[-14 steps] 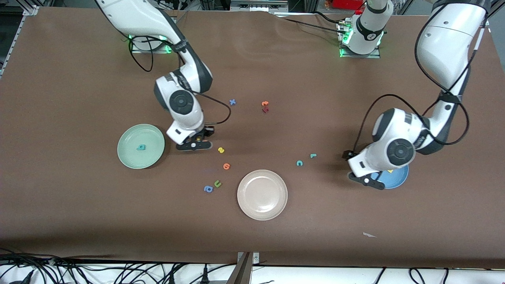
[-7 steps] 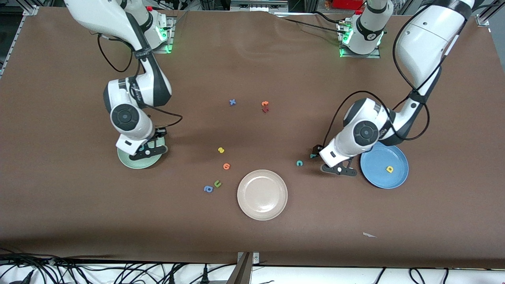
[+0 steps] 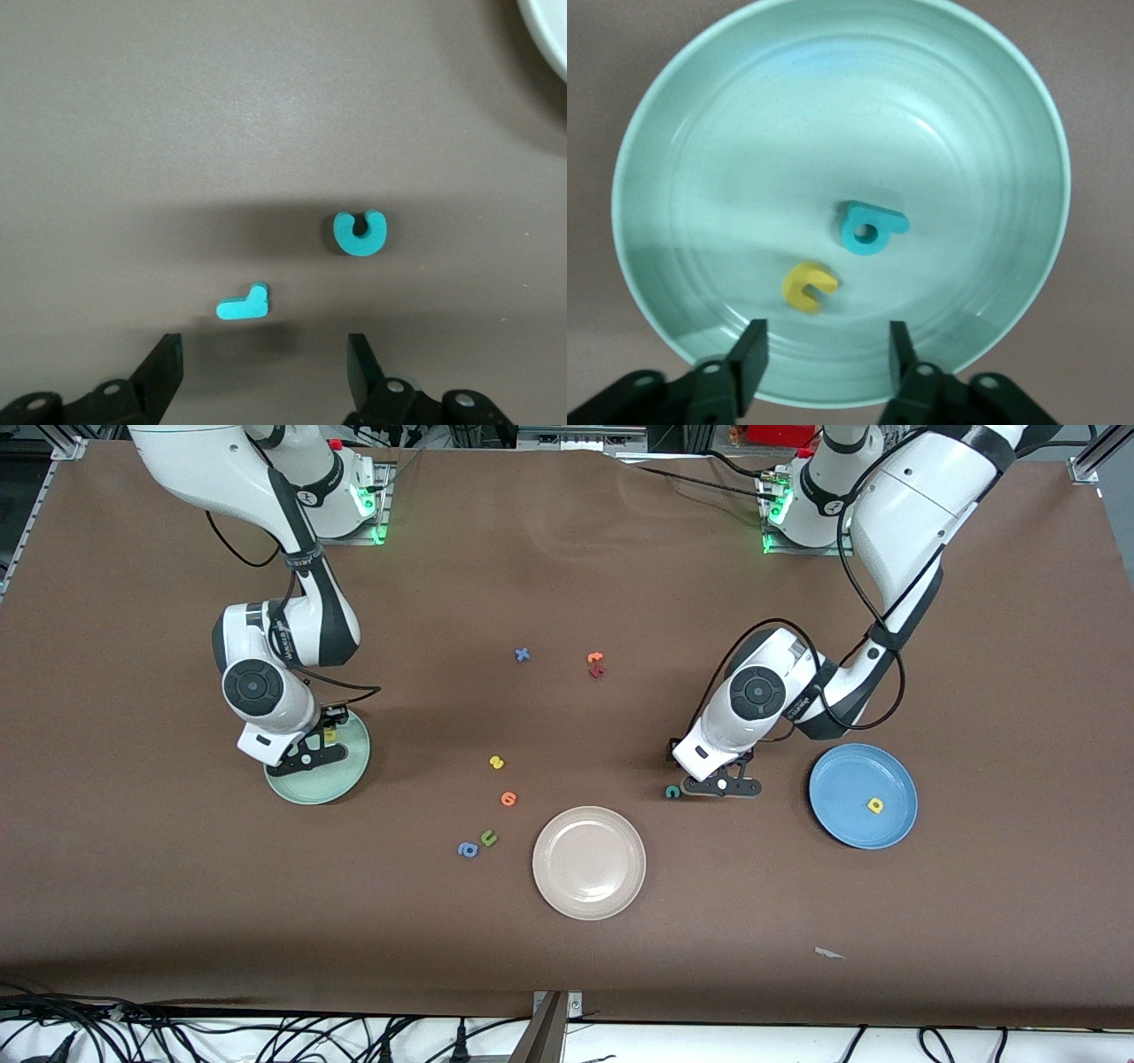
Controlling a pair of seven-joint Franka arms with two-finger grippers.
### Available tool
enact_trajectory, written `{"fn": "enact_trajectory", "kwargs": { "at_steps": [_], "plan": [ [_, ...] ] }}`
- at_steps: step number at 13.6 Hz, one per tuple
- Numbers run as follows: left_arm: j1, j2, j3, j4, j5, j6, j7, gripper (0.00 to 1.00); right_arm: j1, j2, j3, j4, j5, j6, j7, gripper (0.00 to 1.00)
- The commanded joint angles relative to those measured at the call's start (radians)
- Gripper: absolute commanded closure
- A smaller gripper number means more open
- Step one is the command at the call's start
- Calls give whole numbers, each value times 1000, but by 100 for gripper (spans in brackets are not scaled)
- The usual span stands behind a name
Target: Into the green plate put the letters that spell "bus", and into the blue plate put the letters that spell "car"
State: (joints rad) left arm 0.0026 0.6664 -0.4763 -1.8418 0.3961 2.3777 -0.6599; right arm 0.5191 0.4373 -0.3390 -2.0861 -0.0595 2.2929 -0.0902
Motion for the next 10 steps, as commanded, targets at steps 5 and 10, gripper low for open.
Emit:
{"fn": "enact_trajectory", "kwargs": {
  "at_steps": [5, 10],
  "plan": [
    [13, 38, 8, 4, 63, 18, -23, 25, 7, -54, 132, 43, 176, -19, 206, 8],
    [11, 41, 8, 7, 63, 18, -23, 42, 99, 52, 183, 226, 197, -10, 473, 13]
  ]
}}
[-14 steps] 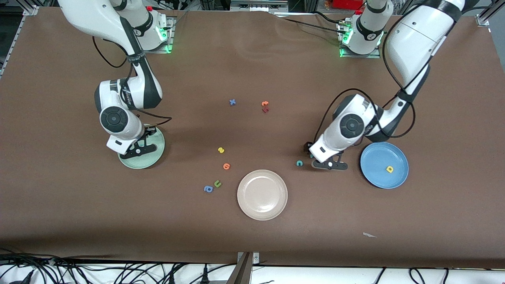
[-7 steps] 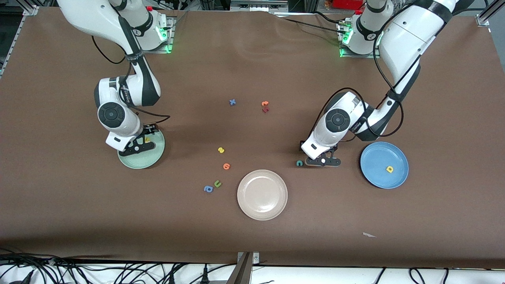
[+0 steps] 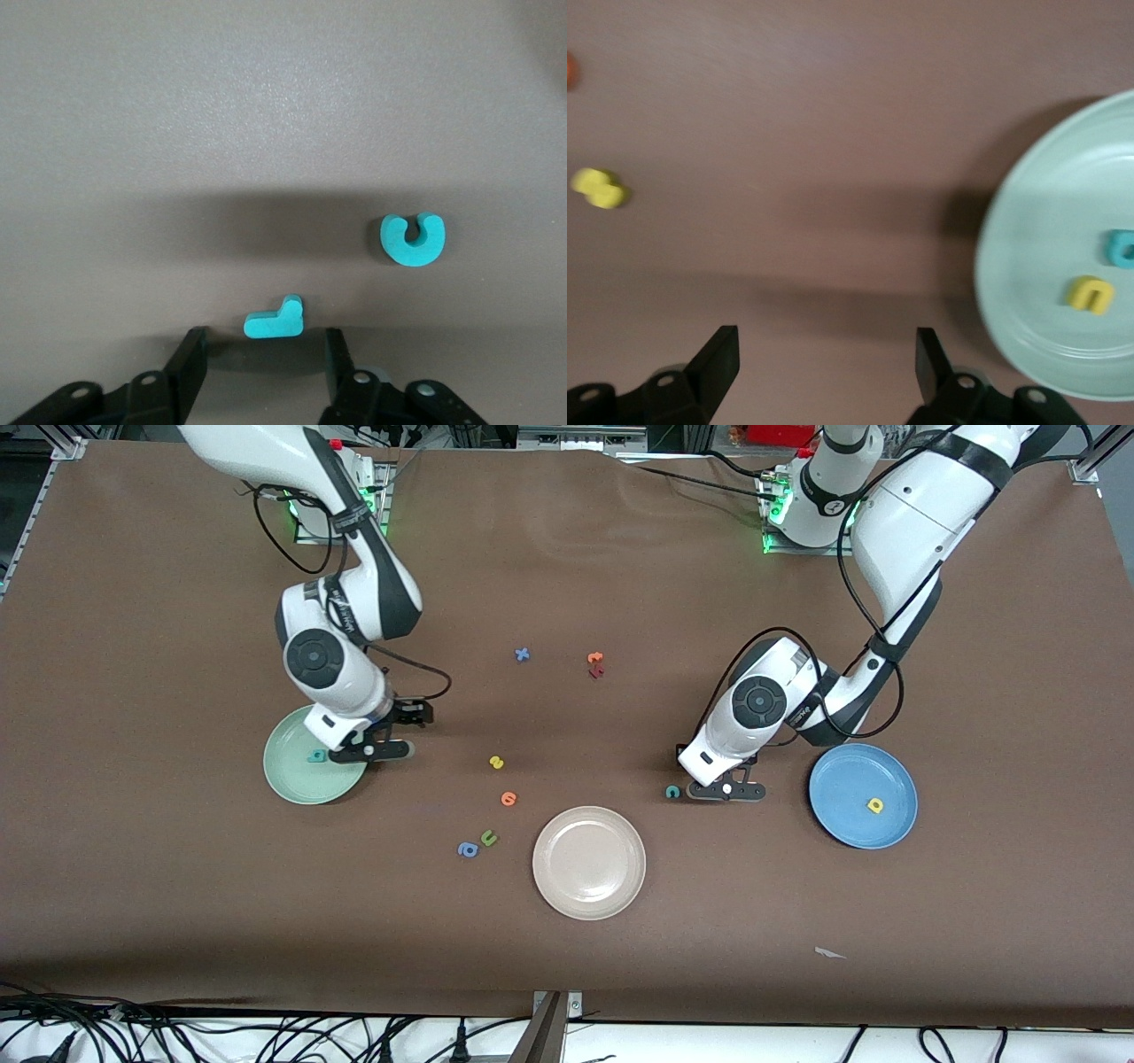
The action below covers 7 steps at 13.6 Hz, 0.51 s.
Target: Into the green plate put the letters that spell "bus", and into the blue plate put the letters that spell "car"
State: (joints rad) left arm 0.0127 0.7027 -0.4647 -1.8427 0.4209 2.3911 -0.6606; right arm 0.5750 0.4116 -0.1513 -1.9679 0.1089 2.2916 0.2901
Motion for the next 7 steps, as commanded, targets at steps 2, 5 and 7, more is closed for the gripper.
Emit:
{"fn": "enact_trajectory", "kwargs": {
  "at_steps": [2, 5, 7],
  "plan": [
    [0, 6, -3, 13, 38, 5, -24, 45, 92, 186, -5, 237, 44, -8, 312, 14],
    [0, 21, -3, 29, 38, 5, -24, 51, 117, 324, -5, 389, 44, -4, 458, 24],
    [-2, 23, -3, 33, 38, 5, -36, 55, 117, 401, -5, 487, 46, 2, 532, 25]
  ]
}}
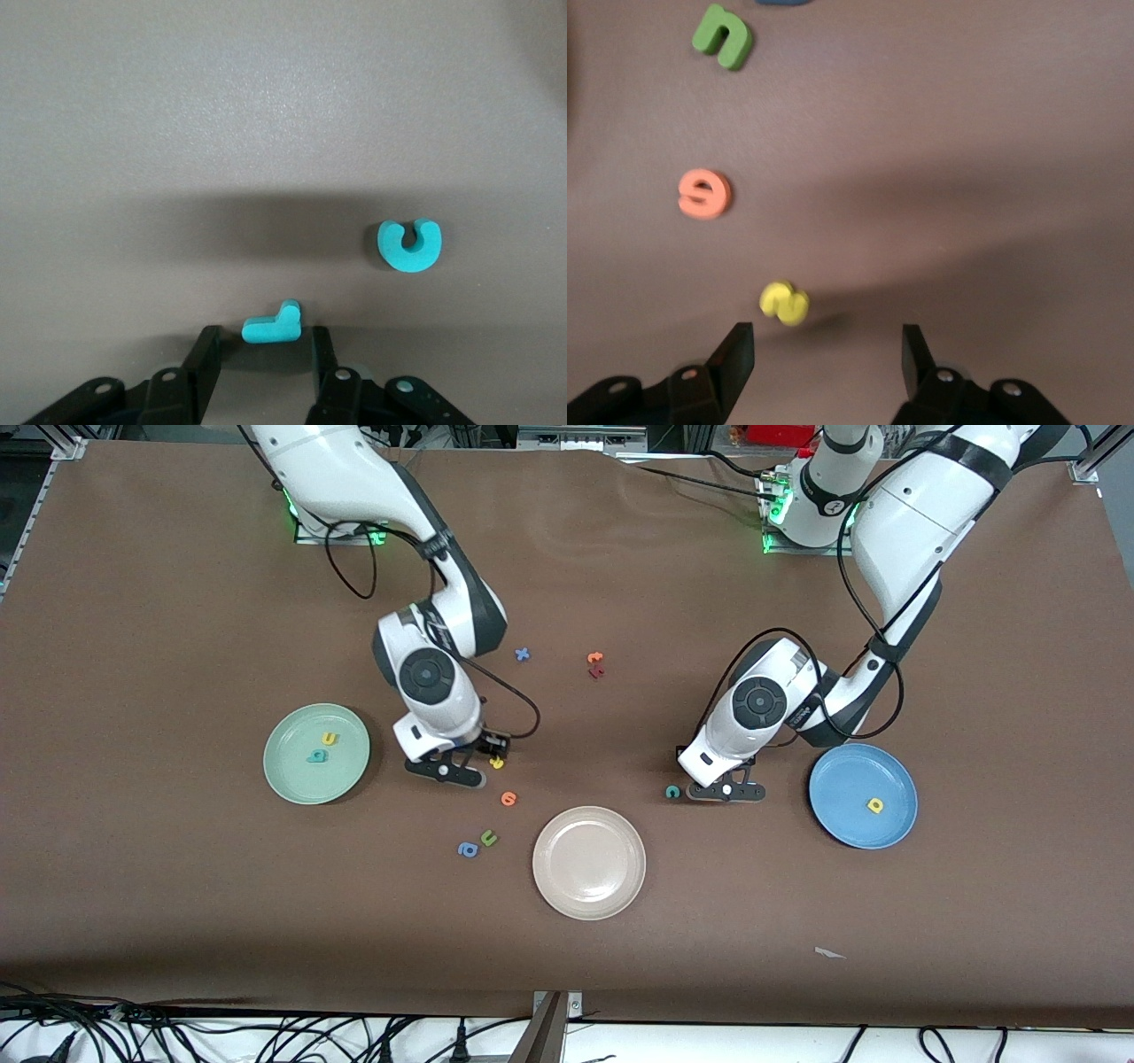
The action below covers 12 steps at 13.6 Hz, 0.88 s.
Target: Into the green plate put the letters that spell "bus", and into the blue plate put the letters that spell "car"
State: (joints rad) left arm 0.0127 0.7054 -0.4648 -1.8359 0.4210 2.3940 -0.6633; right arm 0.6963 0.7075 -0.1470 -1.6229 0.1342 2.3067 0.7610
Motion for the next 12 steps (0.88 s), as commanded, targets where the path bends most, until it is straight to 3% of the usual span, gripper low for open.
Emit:
{"fn": "enact_trajectory", "kwargs": {
  "at_steps": [1, 10, 12],
  "plan": [
    [-2, 20, -3, 27, 38, 2, -33, 55, -3, 112, -9, 149, 21, -13, 86, 28],
    [-2, 26, -3, 29, 38, 2, -35, 70, 29, 109, -9, 114, 22, -41, 87, 31],
    [-2, 26, -3, 29, 39, 2, -35, 73, 29, 109, -9, 107, 22, -43, 89, 36]
  ]
}}
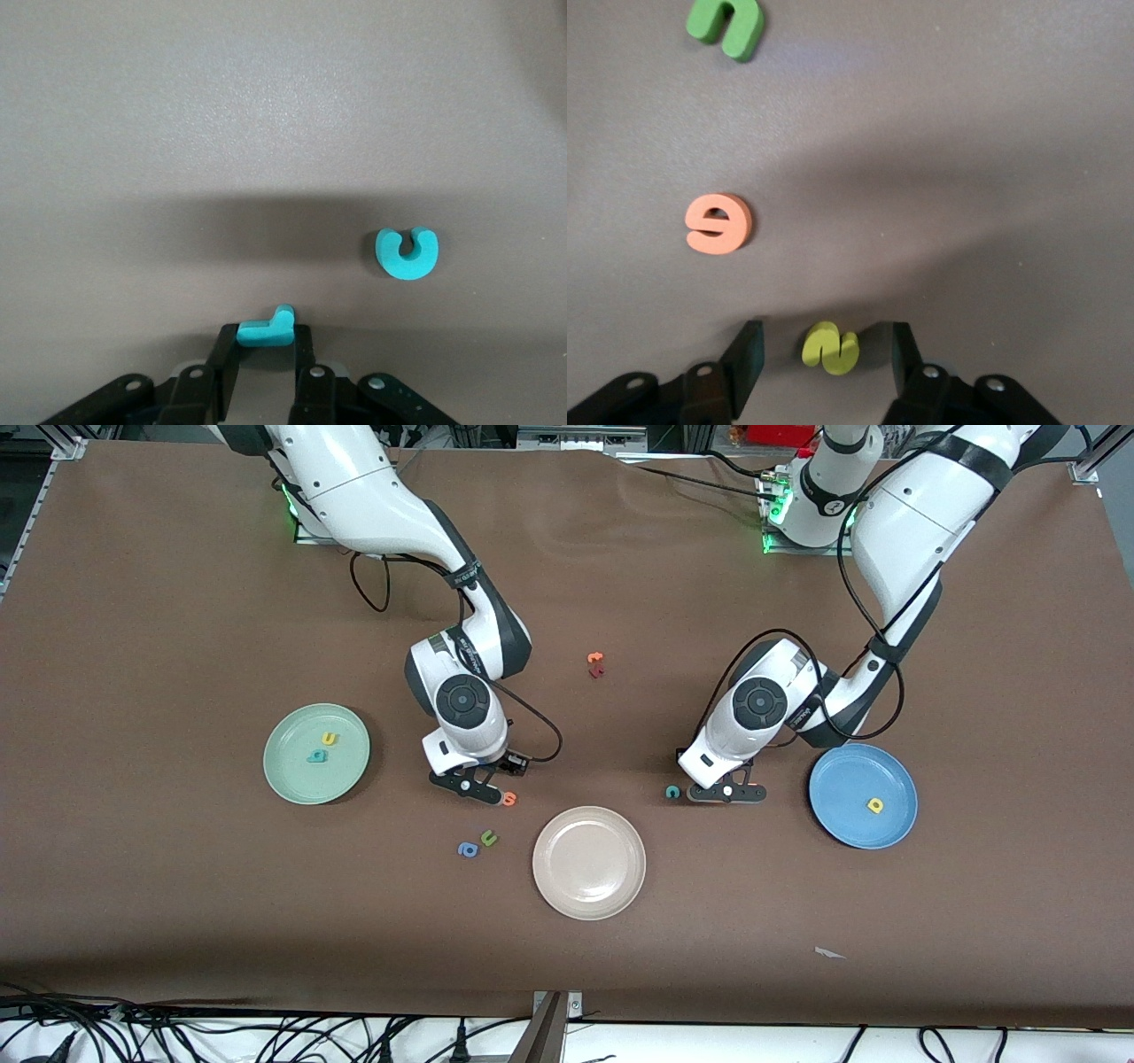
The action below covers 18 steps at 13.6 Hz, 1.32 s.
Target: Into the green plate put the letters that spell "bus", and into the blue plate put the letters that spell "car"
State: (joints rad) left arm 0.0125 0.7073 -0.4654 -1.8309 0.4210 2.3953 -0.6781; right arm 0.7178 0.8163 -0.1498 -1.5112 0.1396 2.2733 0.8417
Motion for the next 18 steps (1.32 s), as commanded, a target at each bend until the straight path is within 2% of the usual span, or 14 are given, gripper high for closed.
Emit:
{"fn": "enact_trajectory", "kwargs": {
  "at_steps": [1, 3, 5, 8, 12, 15, 18],
  "plan": [
    [-2, 24, -2, 24, 39, 1, -18, 74, 8, 1, -7, -6, 17, -9, 8, 43],
    [-2, 24, -2, 24, 39, 1, -18, 75, 8, 1, -7, -9, 15, -9, 5, 69],
    [3, 23, -2, 25, 39, 1, -15, 77, 8, -2, -8, -9, 14, -15, -6, 86],
    [10, 17, -4, 44, 38, -4, -6, 77, 2, -66, -30, -6, 3, -151, -74, 87],
    [33, 8, -4, 70, 38, -27, 32, 79, 2, -158, -155, -17, 5, -391, -321, 87],
    [107, -15, -6, 78, 38, -106, 188, 79, 2, -193, -281, -96, 5, -429, -559, 87],
    [205, -51, -4, 81, 39, -177, 400, 79, -1, -197, -359, -208, 9, -344, -734, 87]
  ]
}}
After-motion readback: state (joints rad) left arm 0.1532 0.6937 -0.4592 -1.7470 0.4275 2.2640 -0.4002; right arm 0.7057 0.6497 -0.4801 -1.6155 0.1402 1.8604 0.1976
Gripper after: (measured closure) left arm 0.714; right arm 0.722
